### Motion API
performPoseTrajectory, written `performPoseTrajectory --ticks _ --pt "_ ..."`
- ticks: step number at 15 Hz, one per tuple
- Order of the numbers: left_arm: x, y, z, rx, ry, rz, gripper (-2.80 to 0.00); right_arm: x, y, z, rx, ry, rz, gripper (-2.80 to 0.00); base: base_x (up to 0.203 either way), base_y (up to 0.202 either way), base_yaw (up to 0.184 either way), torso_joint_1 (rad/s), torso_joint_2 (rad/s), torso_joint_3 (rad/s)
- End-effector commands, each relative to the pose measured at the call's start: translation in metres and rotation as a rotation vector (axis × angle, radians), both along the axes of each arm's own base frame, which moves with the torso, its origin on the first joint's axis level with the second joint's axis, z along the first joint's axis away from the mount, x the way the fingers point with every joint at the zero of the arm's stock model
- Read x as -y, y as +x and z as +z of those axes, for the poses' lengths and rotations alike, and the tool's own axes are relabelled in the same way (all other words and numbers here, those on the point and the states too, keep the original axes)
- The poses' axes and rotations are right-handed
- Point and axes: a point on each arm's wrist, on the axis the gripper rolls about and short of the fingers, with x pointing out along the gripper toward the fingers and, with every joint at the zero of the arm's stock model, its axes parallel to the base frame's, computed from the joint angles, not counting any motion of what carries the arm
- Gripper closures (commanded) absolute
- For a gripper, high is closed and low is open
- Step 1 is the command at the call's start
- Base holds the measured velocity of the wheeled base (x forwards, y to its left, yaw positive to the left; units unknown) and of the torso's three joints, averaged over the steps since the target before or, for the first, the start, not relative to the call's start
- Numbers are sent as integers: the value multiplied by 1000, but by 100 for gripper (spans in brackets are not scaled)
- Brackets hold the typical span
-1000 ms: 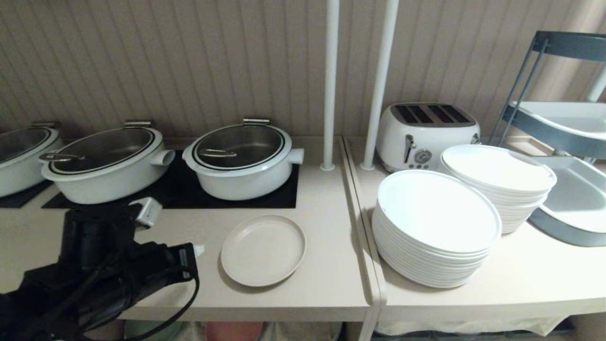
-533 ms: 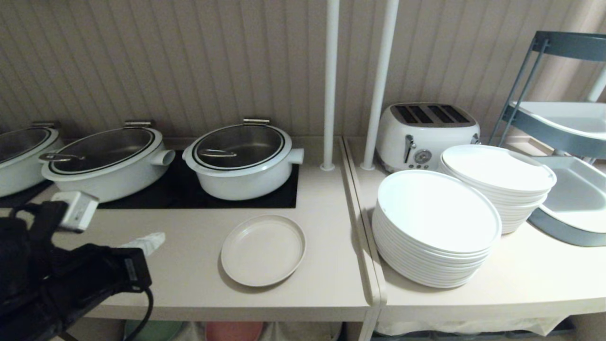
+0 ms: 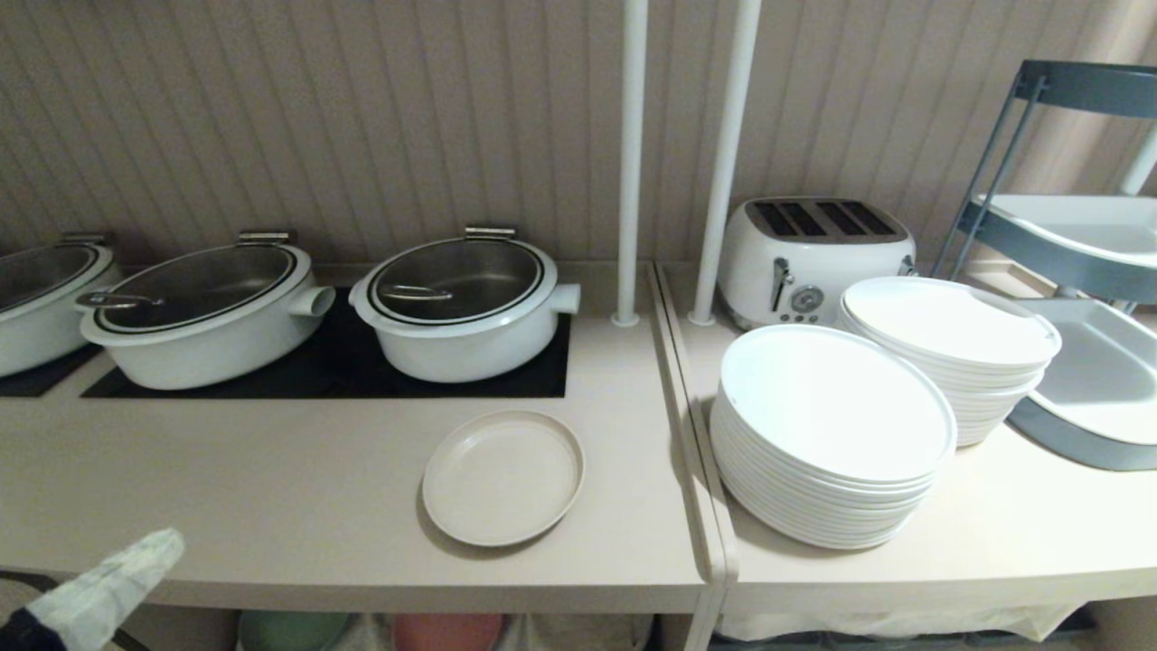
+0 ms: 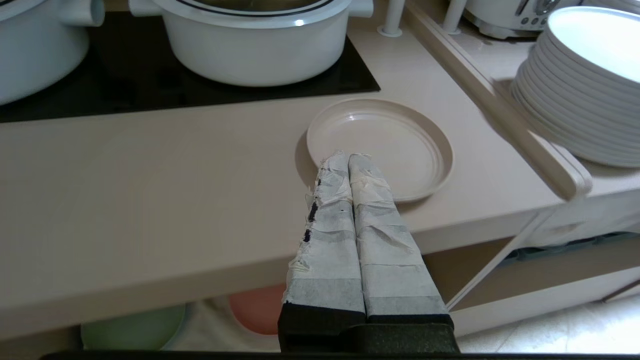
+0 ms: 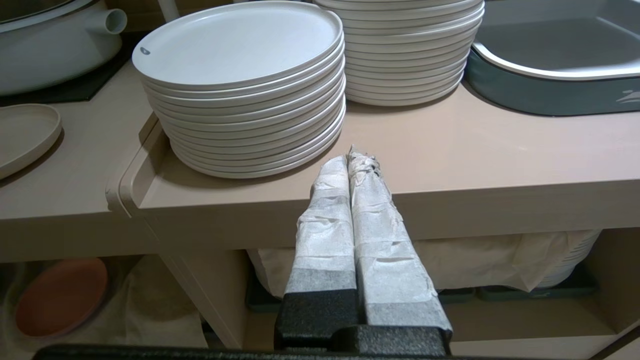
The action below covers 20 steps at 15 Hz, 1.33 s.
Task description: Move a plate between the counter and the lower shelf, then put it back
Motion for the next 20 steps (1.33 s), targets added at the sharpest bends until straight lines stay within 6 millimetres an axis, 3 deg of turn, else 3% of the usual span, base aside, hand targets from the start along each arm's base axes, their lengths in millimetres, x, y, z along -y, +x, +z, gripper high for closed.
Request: performPoseTrajectory --ticks 1,4,10,20 --pt "-2 -36 -11 124 0 25 0 0 0 0 -1 0 0 0 0 0 0 0 0 0" --pt "-3 -52 -36 132 86 114 0 0 0 0 -1 0 0 0 0 0 0 0 0 0" --pt "-7 -71 -61 139 144 262 0 0 0 0 -1 0 0 0 0 0 0 0 0 0" --pt "-7 -73 -65 124 123 257 0 0 0 0 -1 0 0 0 0 0 0 0 0 0"
